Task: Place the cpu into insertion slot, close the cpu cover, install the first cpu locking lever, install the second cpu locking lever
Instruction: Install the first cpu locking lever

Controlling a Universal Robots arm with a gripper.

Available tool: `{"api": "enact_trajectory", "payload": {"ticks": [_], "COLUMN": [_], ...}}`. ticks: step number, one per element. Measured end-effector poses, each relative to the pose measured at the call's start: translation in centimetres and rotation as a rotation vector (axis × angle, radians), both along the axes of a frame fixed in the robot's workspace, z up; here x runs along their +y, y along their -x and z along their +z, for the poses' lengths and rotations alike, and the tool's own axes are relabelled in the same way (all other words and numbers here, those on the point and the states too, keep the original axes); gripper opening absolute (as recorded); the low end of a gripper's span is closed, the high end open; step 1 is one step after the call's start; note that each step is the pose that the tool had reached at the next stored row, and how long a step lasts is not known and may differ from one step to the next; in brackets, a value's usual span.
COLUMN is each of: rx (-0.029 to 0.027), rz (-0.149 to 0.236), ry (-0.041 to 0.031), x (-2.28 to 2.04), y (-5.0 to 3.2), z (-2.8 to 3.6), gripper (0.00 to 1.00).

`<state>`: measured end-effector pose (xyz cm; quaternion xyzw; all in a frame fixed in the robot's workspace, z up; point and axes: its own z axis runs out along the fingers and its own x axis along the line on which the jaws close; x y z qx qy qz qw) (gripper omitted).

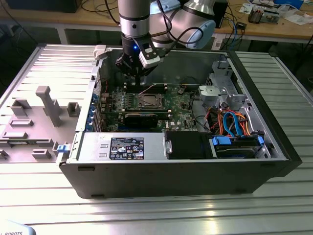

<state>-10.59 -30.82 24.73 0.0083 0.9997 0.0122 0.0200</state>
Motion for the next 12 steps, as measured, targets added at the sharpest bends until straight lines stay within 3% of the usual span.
{"api": "enact_trajectory", "payload": {"ticks": [6, 8, 9, 12], "rx": [0.0, 0.0, 0.0001, 0.0001], "rz": [-0.004, -0.005, -0.005, -0.011], "ry": [-0.003, -0.0297, -0.0364, -0.0362], "x": [0.0, -0.01, -0.03, -0.04], "y": [-0.9, -1.13, -1.18, -1.53], "z": [-0.69, -0.74, -0.77, -0.96], "gripper": [0.11, 0.11, 0.11, 0.11]}}
